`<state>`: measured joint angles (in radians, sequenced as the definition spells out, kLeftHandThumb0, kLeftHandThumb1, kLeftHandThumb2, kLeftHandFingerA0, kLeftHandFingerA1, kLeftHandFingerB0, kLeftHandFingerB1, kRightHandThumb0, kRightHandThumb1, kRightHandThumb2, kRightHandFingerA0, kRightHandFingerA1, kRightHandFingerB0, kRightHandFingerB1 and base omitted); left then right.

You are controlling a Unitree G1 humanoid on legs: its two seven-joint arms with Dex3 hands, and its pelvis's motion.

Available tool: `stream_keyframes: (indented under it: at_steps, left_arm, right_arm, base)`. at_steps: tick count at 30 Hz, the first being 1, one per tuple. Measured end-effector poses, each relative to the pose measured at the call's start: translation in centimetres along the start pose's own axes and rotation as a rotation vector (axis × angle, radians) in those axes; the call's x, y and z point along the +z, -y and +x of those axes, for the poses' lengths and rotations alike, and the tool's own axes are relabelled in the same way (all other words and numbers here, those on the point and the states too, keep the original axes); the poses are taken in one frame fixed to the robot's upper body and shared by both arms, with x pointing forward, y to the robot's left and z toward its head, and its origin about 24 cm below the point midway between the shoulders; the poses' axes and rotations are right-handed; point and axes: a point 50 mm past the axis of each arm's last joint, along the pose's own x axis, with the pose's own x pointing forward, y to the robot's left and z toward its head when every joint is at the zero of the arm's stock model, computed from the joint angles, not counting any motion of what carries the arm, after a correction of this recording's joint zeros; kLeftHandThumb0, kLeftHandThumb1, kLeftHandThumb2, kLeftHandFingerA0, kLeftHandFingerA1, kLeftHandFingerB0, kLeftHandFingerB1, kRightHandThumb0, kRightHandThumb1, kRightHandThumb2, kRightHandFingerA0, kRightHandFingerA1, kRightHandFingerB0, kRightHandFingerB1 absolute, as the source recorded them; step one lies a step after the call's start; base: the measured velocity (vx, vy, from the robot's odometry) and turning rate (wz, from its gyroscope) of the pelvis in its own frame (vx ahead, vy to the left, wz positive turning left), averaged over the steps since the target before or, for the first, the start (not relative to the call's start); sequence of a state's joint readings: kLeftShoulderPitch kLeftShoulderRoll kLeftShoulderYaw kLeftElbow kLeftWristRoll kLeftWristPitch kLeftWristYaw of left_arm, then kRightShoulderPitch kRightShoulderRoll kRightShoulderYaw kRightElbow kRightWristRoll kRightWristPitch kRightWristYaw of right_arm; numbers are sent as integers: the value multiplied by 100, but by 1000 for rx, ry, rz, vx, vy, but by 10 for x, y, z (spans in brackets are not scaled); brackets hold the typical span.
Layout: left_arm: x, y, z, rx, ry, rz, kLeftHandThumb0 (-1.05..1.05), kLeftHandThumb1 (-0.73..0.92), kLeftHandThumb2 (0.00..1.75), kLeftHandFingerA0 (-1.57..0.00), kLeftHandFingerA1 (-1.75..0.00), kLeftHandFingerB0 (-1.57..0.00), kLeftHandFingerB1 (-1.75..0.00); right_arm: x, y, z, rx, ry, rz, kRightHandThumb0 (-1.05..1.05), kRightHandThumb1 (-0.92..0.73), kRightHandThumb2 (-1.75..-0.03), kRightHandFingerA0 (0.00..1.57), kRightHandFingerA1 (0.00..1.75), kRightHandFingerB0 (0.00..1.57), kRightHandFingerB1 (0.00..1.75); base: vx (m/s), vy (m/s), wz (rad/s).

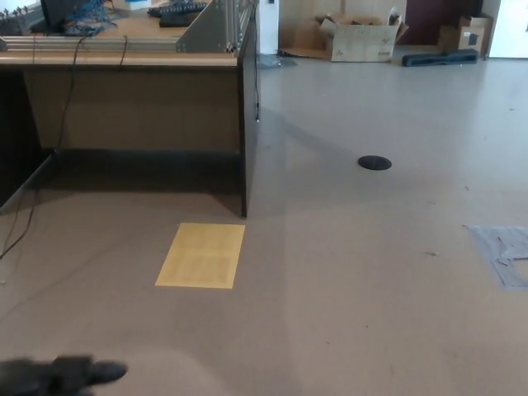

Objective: The robot extends its left hand to pick up an emotional support dumpling from the palm of a person and brings its hand down by its side. Then it extends its arm again to hand the dumpling back to the person.

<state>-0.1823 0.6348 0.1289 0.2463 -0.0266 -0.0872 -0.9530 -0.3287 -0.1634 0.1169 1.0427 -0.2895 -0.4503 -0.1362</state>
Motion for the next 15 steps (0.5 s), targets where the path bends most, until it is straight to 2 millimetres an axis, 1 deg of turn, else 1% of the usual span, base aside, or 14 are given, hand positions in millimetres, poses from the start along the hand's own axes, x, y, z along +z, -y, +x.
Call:
stream_keyframes:
  at_steps: [1,4,5,6,9,10,11,15]
  left_arm:
    - [-10,4,-2,15,-11,-38,-64,43,75,-5,-27,-7,-23]
    - [-48,25,-12,74,-52,-183,-64,43,75,-5,-27,-7,-23]
    - [-55,30,-14,88,-60,-210,-63,54,56,-6,-28,-6,-26]
    - [-67,40,-18,113,-76,-261,-69,45,76,-7,-35,-8,-22]
    - [-89,57,-25,173,-107,-347,-69,45,76,-7,-35,-8,-22]
    - [-93,61,-26,190,-113,-366,-35,31,90,-1,-49,0,-47]
    - [-99,66,-28,217,-121,-389,-34,32,90,-1,-49,0,-47]
    - [-112,76,-35,303,-138,-421,-34,32,90,-1,-49,0,-47]
  right_arm:
    - [-1,0,-1,0,-1,2,-31,-65,-59,88,54,51,39]
    - [-6,-2,-6,0,-11,11,-31,-65,-59,88,54,51,39]
    - [-8,-3,-7,1,-14,12,-34,-65,-60,88,53,49,38]
    - [-11,-4,-10,3,-20,16,-36,-65,-60,88,54,47,37]
    - [-15,-5,-14,5,-26,21,-36,-65,-60,88,54,47,37]
    - [-16,-5,-15,4,-25,23,-47,-53,-81,81,65,35,47]
    - [-16,-5,-15,2,-23,25,-39,-65,-60,87,54,41,36]
    - [-15,-4,-16,-6,-12,34,-39,-65,-60,87,54,41,36]
  base:
    - [0,0,0]
    - [0,0,0]
    - [0,0,0]
    - [0,0,0]
    - [0,0,0]
    - [0,0,0]
    - [0,0,0]
    - [0,0,0]
